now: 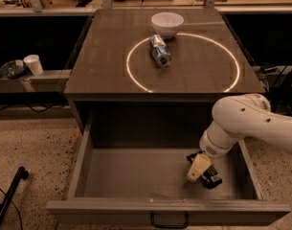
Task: Pick rxbar chocolate from top drawer and place on counter
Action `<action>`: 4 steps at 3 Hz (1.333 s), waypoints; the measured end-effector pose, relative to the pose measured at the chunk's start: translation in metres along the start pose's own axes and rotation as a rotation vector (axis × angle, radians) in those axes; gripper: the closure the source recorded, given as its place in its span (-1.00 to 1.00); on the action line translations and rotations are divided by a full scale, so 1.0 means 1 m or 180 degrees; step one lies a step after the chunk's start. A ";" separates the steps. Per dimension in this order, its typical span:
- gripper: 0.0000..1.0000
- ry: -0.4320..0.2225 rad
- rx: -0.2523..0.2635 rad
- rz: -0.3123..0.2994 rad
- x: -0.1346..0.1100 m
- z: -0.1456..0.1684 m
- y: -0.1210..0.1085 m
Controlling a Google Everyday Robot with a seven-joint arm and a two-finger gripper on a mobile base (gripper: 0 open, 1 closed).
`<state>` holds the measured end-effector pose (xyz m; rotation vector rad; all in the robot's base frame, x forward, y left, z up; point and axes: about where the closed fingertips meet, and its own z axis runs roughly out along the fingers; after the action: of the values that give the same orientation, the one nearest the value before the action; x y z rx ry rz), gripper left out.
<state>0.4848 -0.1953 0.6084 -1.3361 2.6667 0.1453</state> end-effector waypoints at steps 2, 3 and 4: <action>-0.09 -0.0081 -0.0041 0.0246 0.023 0.012 -0.019; 0.37 -0.0123 -0.0049 0.0252 0.025 0.010 -0.021; 0.84 -0.0211 -0.0099 0.0195 0.023 0.007 -0.019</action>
Offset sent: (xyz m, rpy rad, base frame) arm 0.0051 -0.0392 -0.0180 0.0504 0.0023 -0.1038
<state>0.4872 -0.2238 0.5966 -1.2363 2.6615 0.2350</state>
